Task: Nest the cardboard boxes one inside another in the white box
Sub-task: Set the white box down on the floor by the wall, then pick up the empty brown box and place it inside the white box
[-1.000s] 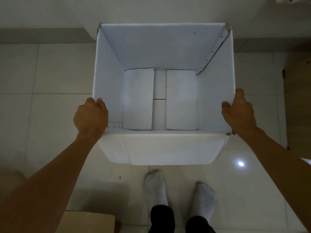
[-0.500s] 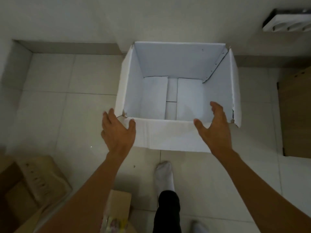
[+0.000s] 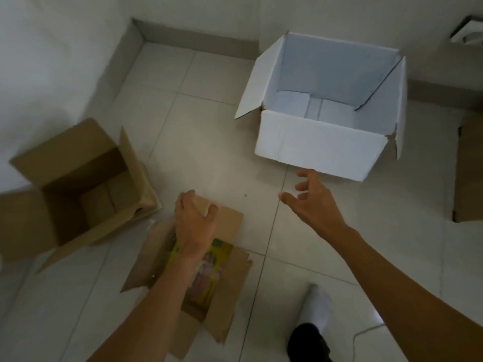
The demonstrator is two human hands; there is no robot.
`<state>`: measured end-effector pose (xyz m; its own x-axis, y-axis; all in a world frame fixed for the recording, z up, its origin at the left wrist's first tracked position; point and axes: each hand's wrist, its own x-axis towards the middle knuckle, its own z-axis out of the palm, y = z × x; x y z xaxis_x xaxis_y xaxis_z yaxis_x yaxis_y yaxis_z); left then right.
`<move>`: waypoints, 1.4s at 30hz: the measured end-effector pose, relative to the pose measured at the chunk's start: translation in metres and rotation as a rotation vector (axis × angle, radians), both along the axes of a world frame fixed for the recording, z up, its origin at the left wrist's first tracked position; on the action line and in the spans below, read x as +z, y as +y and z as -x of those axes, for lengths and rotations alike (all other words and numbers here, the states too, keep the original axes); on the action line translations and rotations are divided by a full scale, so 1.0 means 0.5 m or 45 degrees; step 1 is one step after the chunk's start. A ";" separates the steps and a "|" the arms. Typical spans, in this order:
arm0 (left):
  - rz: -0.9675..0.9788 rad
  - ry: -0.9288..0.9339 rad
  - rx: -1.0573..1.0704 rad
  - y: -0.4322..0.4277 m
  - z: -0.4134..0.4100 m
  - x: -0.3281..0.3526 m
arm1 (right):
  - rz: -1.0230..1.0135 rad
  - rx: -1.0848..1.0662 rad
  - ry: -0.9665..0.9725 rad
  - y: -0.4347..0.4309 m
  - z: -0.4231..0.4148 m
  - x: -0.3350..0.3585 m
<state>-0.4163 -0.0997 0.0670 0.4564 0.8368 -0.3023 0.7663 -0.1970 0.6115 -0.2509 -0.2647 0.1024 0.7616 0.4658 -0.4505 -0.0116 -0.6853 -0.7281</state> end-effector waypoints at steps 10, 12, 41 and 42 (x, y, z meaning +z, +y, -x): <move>0.021 -0.131 0.260 0.055 0.424 0.036 | 0.028 0.122 -0.154 0.065 0.352 0.025; 0.012 -0.158 0.266 0.082 0.500 0.042 | 0.003 0.119 -0.126 0.084 0.419 0.020; -0.179 0.313 0.670 0.758 0.747 -0.227 | 0.127 0.068 -0.223 0.731 0.497 -0.224; -0.151 0.346 0.705 0.776 0.748 -0.235 | 0.191 0.122 -0.285 0.754 0.487 -0.235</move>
